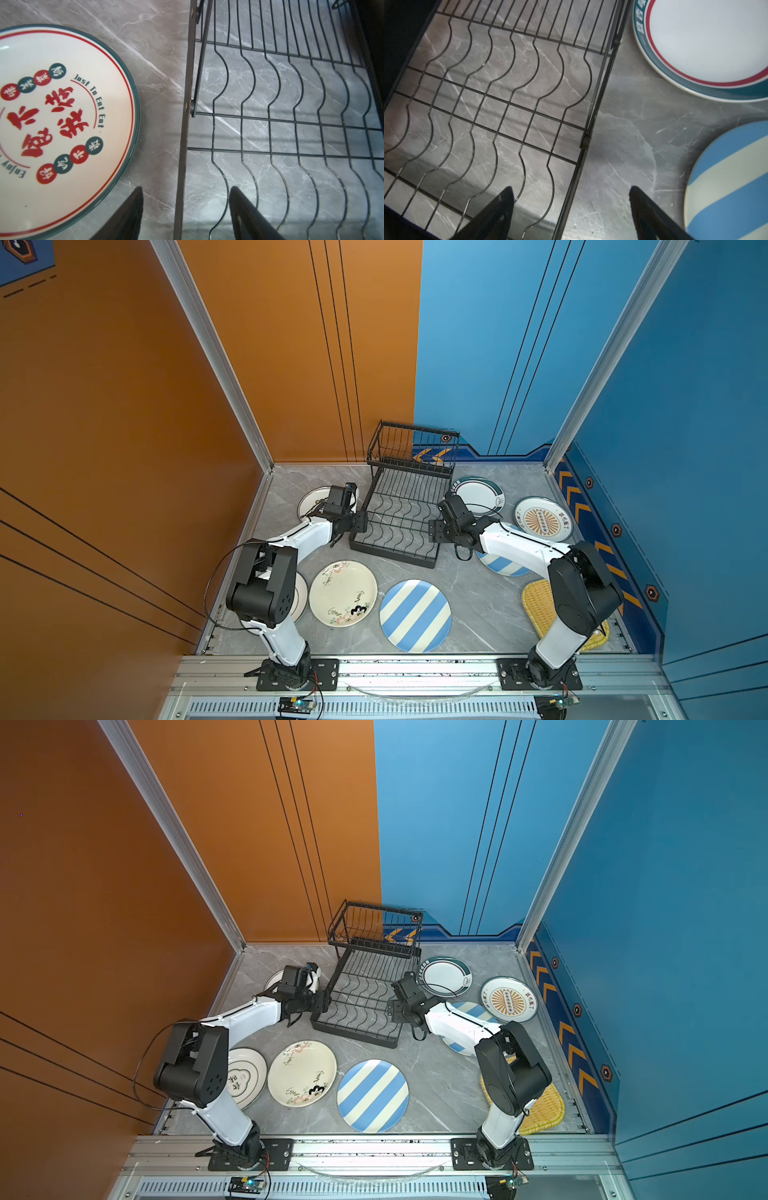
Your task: Load the plates into the dish rack
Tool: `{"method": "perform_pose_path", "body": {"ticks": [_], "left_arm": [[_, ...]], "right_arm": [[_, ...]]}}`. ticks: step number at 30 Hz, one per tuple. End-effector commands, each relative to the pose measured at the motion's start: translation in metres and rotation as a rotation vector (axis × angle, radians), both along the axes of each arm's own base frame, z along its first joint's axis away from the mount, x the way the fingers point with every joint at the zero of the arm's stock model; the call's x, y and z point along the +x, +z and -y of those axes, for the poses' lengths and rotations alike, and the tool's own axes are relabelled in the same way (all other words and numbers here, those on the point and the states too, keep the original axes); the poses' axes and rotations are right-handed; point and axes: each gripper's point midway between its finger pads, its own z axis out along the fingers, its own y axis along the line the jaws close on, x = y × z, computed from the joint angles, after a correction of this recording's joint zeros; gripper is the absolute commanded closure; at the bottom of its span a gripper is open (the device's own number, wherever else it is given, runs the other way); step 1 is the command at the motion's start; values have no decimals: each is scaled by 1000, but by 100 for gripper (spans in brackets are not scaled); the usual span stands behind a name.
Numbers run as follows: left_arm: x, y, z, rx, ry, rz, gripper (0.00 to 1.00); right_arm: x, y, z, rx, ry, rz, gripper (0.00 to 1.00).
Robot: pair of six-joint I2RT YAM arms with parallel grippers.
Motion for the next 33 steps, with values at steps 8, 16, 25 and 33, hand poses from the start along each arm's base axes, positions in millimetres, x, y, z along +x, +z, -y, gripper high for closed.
{"method": "perform_pose_path", "body": {"ticks": [8, 16, 25, 33], "left_arm": [[-11, -11, 10, -10, -33, -102, 56], [-19, -18, 11, -1, -33, -136, 67], [-32, -23, 14, -4, -36, -156, 82], [-46, -26, 16, -7, -29, -172, 99]], "right_arm": [[-8, -16, -3, 12, -34, -112, 33], [-8, -28, 1, 2, -33, -142, 50], [-7, -39, 1, -4, -6, -172, 70], [1, -42, 1, -10, 16, -176, 92]]}}
